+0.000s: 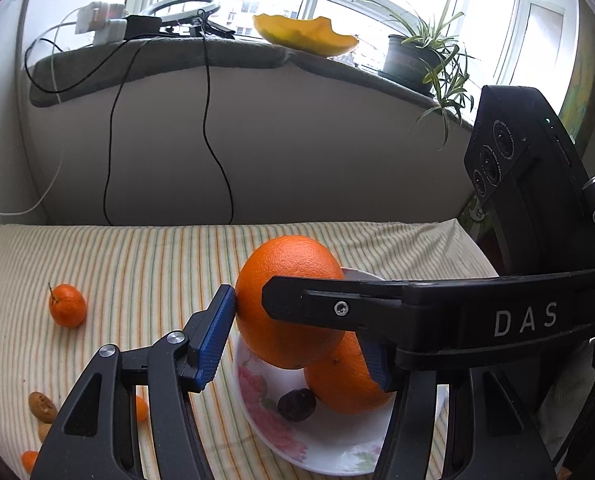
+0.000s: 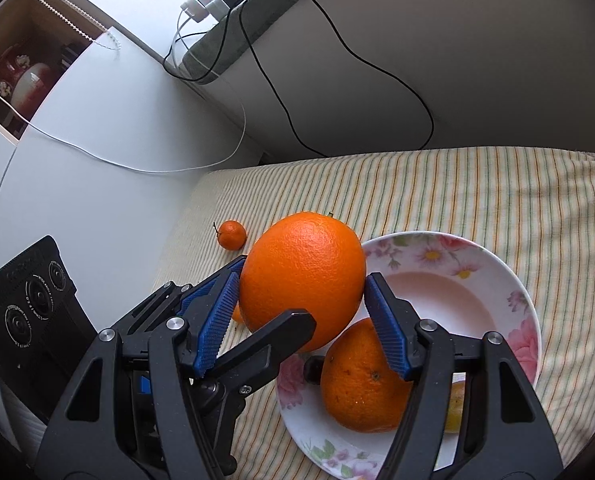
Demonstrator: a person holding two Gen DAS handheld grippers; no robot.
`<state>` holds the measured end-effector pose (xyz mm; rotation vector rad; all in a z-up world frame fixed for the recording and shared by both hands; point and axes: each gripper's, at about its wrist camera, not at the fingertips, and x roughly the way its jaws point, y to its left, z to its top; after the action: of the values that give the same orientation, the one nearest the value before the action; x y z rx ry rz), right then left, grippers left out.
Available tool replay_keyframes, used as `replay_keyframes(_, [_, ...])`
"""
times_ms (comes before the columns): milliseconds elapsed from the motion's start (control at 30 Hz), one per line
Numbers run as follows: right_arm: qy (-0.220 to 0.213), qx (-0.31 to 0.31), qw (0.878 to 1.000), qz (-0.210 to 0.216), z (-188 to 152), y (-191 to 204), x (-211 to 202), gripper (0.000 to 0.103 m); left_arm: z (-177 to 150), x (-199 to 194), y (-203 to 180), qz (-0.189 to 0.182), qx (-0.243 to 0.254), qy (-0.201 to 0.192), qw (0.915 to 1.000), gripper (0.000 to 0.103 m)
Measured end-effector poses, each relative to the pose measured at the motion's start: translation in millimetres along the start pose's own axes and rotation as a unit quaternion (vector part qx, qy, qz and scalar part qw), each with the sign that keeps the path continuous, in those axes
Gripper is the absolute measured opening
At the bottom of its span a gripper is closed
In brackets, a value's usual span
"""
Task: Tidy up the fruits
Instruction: 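Carry the big orange with the right tool and lower it onto the plate, then open the right tool, release the big orange and withdraw from the plate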
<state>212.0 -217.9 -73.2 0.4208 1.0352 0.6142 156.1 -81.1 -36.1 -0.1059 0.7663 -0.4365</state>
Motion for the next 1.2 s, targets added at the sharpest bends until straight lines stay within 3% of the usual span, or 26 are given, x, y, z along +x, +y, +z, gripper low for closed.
replay_keyframes(467, [0.002,0.002,1.0,-0.015,5,-3,4,0.068,0,12,7,-0.015,-0.01,0.027,0.9995,0.057])
replay_keyframes(1200, [-0.051,-0.026,0.997,-0.052,-7,0,-29,0.079,-8,-15,13,-0.004,-0.01,0.011,0.9999,0.061])
